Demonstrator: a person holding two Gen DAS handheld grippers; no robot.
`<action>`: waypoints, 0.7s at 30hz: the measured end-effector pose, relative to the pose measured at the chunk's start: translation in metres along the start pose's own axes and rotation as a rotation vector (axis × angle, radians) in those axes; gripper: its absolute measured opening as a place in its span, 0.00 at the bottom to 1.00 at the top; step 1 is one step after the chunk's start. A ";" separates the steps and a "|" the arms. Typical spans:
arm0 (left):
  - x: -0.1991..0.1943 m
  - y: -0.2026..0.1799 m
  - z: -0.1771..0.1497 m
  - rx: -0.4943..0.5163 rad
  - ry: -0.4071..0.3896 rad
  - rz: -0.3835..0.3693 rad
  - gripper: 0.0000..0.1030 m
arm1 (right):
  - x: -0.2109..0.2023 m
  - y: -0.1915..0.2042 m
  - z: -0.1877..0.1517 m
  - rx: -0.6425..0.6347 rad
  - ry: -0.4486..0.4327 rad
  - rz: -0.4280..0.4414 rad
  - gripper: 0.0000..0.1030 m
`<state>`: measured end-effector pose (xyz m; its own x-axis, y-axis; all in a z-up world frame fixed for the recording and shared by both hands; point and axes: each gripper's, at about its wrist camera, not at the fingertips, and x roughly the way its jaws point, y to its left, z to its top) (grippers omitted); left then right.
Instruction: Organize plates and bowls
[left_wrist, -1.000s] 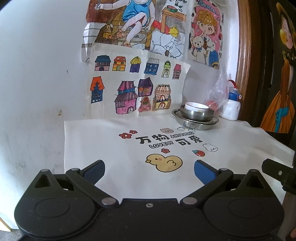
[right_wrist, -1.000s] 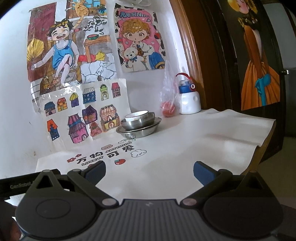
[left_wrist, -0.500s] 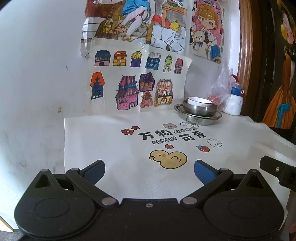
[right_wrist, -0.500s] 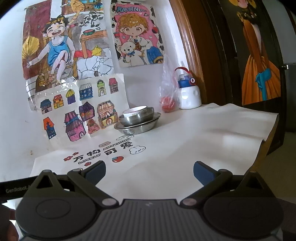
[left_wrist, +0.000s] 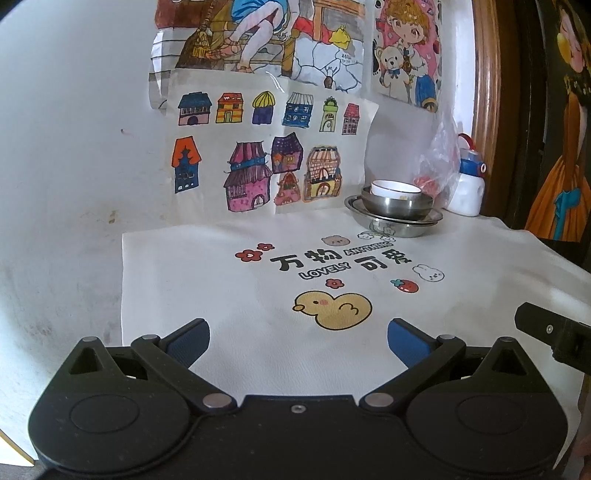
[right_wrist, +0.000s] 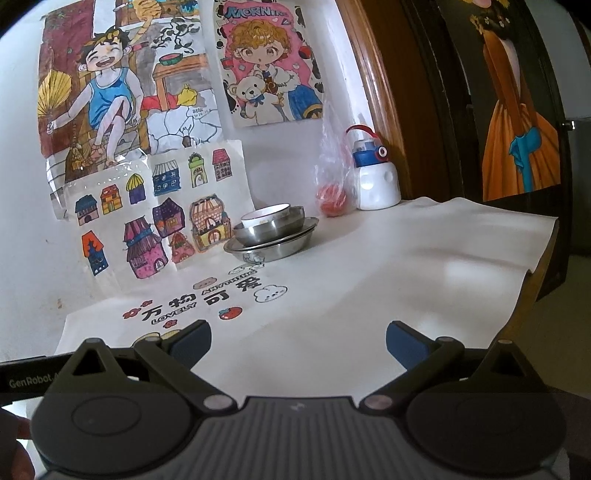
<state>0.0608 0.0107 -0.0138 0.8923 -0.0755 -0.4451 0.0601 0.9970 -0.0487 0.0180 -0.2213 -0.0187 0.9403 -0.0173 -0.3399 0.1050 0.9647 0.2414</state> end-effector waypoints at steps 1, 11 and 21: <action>0.000 0.000 0.000 -0.001 0.001 0.000 0.99 | 0.000 0.000 0.000 0.000 -0.001 0.000 1.00; 0.000 0.000 0.000 0.002 0.002 0.003 0.99 | 0.000 0.001 0.000 0.001 -0.002 -0.001 1.00; 0.000 0.000 0.000 0.002 0.001 0.003 0.99 | -0.001 0.002 -0.001 -0.003 -0.001 0.003 1.00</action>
<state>0.0607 0.0106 -0.0141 0.8919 -0.0728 -0.4464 0.0586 0.9972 -0.0456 0.0168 -0.2186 -0.0192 0.9409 -0.0150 -0.3385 0.1015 0.9656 0.2393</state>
